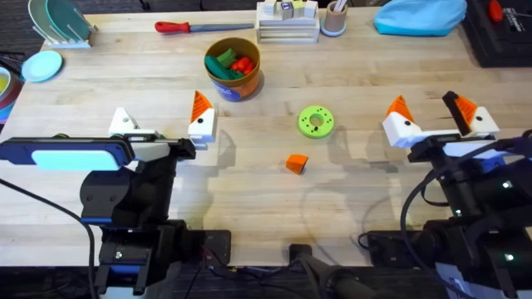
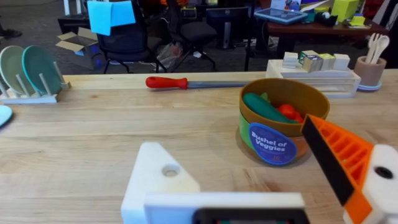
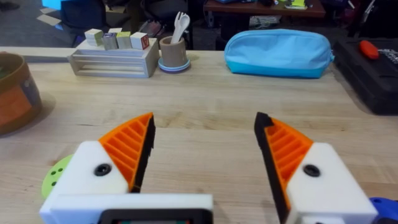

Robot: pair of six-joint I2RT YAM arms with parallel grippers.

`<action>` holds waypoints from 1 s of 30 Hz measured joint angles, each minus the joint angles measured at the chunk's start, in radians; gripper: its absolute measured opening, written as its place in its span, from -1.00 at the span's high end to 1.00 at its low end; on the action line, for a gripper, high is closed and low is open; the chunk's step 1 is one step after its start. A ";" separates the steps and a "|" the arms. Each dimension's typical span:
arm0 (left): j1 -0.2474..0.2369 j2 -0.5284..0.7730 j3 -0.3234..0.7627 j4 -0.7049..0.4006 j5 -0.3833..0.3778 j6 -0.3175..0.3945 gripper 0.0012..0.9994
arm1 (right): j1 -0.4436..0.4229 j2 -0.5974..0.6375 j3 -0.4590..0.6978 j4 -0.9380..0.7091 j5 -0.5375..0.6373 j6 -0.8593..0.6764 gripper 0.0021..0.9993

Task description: Pick up the gripper from the table and insert it into the empty holder that is missing its gripper. Then pick up a screw, insert it into the mounting hole, and use the screwdriver to tighten it. Finally, clean up the table by picking up the vegetable and placing it into the bucket.

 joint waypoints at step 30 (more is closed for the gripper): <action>0.000 0.151 0.454 -0.444 -0.103 -0.029 -0.96 | 0.000 0.130 0.313 -0.364 -0.060 0.138 -0.87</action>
